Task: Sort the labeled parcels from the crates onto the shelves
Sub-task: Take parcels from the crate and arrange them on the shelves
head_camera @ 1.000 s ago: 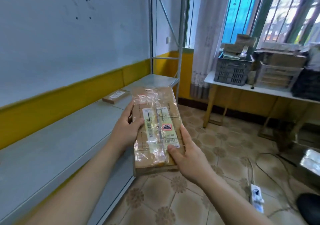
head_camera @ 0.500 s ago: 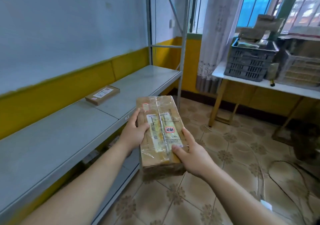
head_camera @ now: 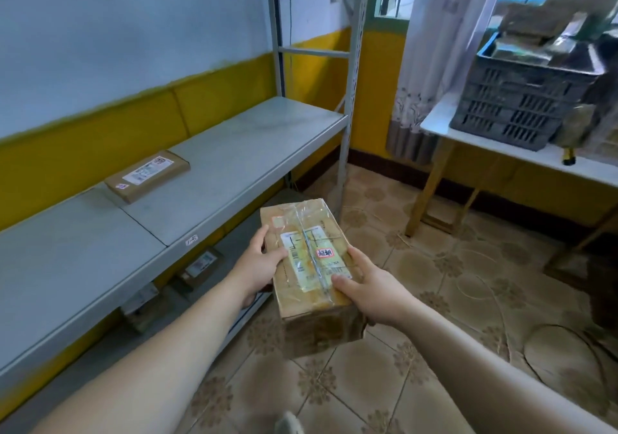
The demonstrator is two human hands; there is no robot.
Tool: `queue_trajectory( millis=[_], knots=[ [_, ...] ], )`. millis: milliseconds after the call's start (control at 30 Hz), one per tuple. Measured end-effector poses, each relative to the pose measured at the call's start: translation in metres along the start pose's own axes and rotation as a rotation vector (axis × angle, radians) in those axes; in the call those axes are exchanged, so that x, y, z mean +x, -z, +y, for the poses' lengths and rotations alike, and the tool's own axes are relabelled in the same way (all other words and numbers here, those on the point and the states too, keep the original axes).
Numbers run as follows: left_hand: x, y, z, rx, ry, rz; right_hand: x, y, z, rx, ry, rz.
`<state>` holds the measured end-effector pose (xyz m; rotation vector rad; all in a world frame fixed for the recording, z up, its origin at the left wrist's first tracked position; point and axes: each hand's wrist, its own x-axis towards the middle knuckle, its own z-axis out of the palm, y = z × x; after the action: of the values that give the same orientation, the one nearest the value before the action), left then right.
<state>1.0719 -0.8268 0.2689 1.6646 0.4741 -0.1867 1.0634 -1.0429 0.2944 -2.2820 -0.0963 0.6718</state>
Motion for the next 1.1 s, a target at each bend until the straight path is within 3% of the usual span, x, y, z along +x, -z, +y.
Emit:
queue_trajectory(
  millis=[433, 600, 867, 1100],
  knots=[
    [0.222, 0.016, -0.029, -0.120, 0.198, 0.104, 0.268, 0.018, -0.032, -0.213, -0.010, -0.203],
    [0.286, 0.026, -0.058, -0.134, 0.285, 0.223, 0.364, 0.000, -0.027, -0.301, 0.042, -0.309],
    [0.432, 0.026, -0.167, -0.082, 0.330, 0.482, 0.557, -0.079, 0.030, -0.358, 0.260, -0.454],
    [0.555, 0.027, -0.287, 0.000, 0.294, 0.573, 0.699, -0.180, 0.117, -0.293, 0.463, -0.466]
  ],
)
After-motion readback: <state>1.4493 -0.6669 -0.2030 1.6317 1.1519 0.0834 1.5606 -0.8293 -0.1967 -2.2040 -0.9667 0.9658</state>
